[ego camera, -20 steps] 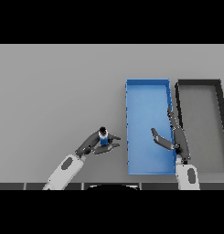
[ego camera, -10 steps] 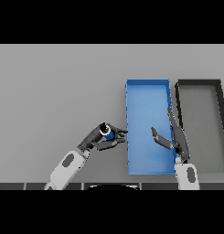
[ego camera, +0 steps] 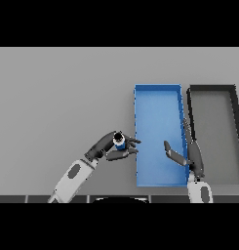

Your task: Pick up the blue pipe and place it into the blue bin.

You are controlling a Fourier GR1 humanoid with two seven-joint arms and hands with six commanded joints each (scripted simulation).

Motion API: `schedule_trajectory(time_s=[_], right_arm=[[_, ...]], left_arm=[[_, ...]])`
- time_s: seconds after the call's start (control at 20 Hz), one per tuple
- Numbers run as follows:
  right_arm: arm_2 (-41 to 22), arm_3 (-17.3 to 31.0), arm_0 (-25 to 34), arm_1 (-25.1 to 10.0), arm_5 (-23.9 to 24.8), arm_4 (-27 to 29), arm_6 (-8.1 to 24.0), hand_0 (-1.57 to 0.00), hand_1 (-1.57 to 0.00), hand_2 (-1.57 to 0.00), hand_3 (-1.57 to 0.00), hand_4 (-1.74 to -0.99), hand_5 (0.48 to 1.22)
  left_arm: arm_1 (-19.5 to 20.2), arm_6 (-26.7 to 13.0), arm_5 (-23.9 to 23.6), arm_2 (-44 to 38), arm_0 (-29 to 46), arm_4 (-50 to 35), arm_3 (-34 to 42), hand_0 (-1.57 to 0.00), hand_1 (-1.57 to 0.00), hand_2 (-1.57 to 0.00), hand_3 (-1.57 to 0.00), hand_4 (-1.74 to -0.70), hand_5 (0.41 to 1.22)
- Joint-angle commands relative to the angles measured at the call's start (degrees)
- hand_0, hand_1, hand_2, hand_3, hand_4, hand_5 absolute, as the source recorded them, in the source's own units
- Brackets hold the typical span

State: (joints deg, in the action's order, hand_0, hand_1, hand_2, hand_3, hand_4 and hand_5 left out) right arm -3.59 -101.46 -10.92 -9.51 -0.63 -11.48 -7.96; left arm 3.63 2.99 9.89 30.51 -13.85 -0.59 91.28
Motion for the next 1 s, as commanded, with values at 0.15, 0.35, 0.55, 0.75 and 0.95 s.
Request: schedule_trajectory(time_s=[0.15, 0.35, 0.55, 0.75, 0.95], right_arm=[[-0.58, -6.20, -5.21, 1.75, 4.42, -3.74, 2.72, 0.00, 0.00, 0.00, 0.00, -1.191, 0.642], [-1.97, -10.52, -6.23, 2.68, -0.61, 3.17, -0.24, 0.00, -0.01, -0.07, 0.00, -1.198, 0.641], [-1.29, -17.65, -1.49, -4.33, -10.84, 17.54, 9.52, 0.00, -0.02, -0.12, 0.00, -1.224, 0.600], [-3.51, -19.32, 7.09, -9.19, -15.33, 24.05, 21.58, 0.00, -0.01, -0.10, 0.00, -1.255, 0.560], [-7.63, -19.40, 15.23, -10.86, -17.53, 23.94, 26.53, 0.00, 0.00, -0.07, 0.00, -1.291, 0.558]], left_arm=[[-0.92, 0.16, 0.80, -0.65, -0.05, 1.38, -0.82, -1.57, -1.57, -1.57, -1.57, -1.47, 1.220], [-1.84, 0.35, 2.07, -0.87, 0.63, 2.16, -0.43, -1.57, -1.57, -1.57, -1.57, -1.47, 1.221], [-2.50, 1.01, 3.54, -1.35, 1.60, 2.64, -0.30, -1.57, -1.57, -1.57, -1.57, -1.47, 1.221], [-3.45, -0.87, 3.90, -1.93, 1.30, 3.82, 0.64, -1.57, -1.57, -1.57, -1.57, -1.47, 1.221], [-3.73, -1.74, 4.66, -3.06, 0.83, 4.87, 0.24, -1.57, -1.57, -1.57, -1.57, -1.47, 1.221]])
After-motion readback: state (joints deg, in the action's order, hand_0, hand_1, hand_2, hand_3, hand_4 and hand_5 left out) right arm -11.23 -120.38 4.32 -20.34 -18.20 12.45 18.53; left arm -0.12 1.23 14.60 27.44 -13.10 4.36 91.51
